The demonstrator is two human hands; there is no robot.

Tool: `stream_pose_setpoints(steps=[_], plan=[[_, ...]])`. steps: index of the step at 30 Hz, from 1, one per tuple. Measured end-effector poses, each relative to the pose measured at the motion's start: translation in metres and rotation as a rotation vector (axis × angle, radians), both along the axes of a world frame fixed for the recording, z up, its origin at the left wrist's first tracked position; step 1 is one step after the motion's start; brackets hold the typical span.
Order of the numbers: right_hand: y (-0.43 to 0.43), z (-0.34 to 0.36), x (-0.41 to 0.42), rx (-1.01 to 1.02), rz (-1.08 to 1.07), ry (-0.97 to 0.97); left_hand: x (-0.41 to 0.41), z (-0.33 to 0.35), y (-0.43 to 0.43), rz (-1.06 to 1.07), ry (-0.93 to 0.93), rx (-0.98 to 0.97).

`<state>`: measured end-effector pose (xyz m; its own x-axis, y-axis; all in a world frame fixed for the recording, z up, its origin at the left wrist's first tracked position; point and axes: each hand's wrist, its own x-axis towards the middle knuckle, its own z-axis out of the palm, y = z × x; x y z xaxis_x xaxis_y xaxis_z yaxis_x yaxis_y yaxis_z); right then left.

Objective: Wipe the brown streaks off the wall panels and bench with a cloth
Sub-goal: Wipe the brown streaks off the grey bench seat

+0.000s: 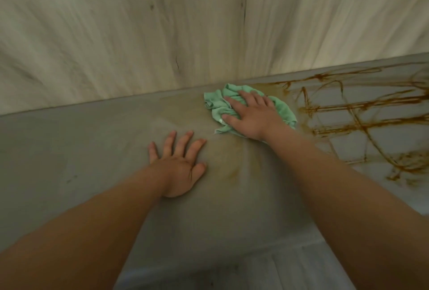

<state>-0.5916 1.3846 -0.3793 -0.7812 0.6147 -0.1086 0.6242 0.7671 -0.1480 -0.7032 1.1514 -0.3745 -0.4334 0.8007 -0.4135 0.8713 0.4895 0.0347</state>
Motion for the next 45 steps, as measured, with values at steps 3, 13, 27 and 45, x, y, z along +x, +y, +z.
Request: stream_pose_setpoints(steps=[3, 13, 27, 45], plan=[[-0.016, -0.001, 0.010, -0.002, 0.038, 0.006, 0.000, 0.000, -0.001, 0.003, 0.004, -0.007], [-0.105, 0.003, 0.091, 0.015, 0.143, 0.024, 0.002, 0.007, 0.000, -0.005, 0.023, -0.018], [-0.109, -0.002, 0.221, 0.063, -0.019, 0.068, 0.059, 0.059, 0.065, -0.171, 0.094, 0.103], [0.029, 0.000, 0.176, 0.011, -0.489, -0.025, 0.075, 0.010, 0.138, -0.113, -0.020, -0.018]])
